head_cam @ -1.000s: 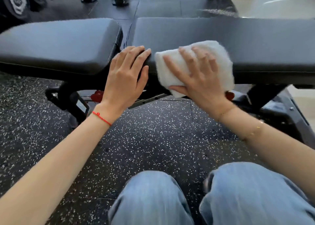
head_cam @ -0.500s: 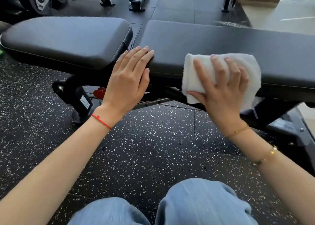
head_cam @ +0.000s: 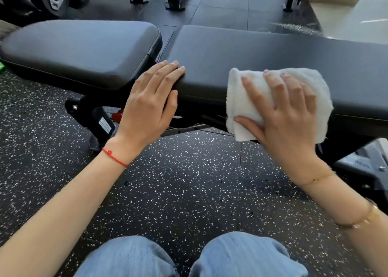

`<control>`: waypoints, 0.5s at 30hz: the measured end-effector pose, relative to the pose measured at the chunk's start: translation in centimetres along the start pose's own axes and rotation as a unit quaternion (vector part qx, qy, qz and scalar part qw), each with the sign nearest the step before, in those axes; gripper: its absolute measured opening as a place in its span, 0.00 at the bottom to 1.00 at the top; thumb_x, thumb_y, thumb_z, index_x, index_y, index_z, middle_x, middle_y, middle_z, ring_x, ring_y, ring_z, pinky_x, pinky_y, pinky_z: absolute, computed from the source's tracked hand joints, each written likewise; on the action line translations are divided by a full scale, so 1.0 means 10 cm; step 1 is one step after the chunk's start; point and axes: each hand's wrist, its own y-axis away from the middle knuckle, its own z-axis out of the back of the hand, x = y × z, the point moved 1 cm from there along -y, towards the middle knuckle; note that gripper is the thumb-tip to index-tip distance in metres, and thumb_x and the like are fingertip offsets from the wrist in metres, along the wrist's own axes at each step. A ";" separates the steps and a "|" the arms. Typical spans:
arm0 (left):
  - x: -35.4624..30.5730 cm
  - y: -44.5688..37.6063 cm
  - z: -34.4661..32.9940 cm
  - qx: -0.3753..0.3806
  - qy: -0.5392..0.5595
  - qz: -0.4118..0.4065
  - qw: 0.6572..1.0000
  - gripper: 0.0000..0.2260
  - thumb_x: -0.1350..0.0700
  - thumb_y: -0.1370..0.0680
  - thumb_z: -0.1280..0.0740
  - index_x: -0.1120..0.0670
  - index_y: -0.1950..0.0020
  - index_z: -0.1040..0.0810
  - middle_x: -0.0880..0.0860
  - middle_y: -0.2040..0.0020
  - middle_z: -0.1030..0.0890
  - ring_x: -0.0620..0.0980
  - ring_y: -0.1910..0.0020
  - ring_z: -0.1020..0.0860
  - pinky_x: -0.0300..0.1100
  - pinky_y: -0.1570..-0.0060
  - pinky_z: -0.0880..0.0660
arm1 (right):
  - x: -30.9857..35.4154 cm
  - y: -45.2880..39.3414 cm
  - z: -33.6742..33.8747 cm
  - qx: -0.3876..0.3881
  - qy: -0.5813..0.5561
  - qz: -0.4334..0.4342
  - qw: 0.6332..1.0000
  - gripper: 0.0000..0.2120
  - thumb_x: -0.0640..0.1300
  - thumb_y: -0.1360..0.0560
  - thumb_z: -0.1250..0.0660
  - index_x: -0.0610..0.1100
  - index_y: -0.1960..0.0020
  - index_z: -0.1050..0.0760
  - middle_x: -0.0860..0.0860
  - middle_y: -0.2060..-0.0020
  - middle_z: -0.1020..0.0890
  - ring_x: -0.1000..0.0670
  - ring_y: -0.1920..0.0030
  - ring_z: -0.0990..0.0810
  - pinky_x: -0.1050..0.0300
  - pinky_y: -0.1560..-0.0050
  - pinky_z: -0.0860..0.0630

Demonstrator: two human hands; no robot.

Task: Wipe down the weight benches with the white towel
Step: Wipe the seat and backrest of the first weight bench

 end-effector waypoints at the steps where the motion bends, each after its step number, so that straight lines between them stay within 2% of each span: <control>1: 0.00 -0.01 0.01 -0.001 -0.002 -0.002 1.000 0.19 0.55 0.16 0.47 0.58 0.27 0.29 0.54 0.28 0.27 0.54 0.26 0.32 0.53 0.26 0.36 | 0.04 -0.05 0.00 0.008 -0.008 0.004 1.000 0.31 0.68 0.20 0.48 0.52 0.23 0.37 0.41 0.31 0.27 0.35 0.34 0.28 0.41 0.34 0.37; 6: 0.02 -0.09 0.08 -0.025 -0.050 -0.014 0.998 0.16 0.57 0.16 0.44 0.58 0.32 0.25 0.55 0.32 0.24 0.55 0.31 0.28 0.53 0.28 0.35 | 0.44 -0.33 -0.07 0.019 -0.016 0.054 0.998 0.30 0.66 0.19 0.50 0.52 0.23 0.37 0.42 0.29 0.28 0.35 0.33 0.27 0.39 0.32 0.32; 10: 0.16 -0.10 0.24 -0.041 -0.105 0.020 0.993 0.15 0.57 0.16 0.43 0.58 0.32 0.25 0.54 0.33 0.23 0.56 0.32 0.27 0.53 0.29 0.35 | 0.74 -0.49 -0.10 -0.038 -0.001 0.080 0.996 0.28 0.65 0.18 0.49 0.52 0.25 0.33 0.43 0.33 0.24 0.38 0.36 0.23 0.42 0.36 0.26; 15: 0.51 0.09 0.46 -0.030 -0.159 0.039 0.986 0.15 0.57 0.16 0.44 0.58 0.33 0.24 0.55 0.33 0.23 0.56 0.32 0.28 0.53 0.29 0.35 | 1.04 -0.63 -0.14 -0.093 -0.014 0.084 0.992 0.26 0.65 0.18 0.47 0.53 0.27 0.29 0.45 0.36 0.21 0.41 0.38 0.21 0.46 0.40 0.22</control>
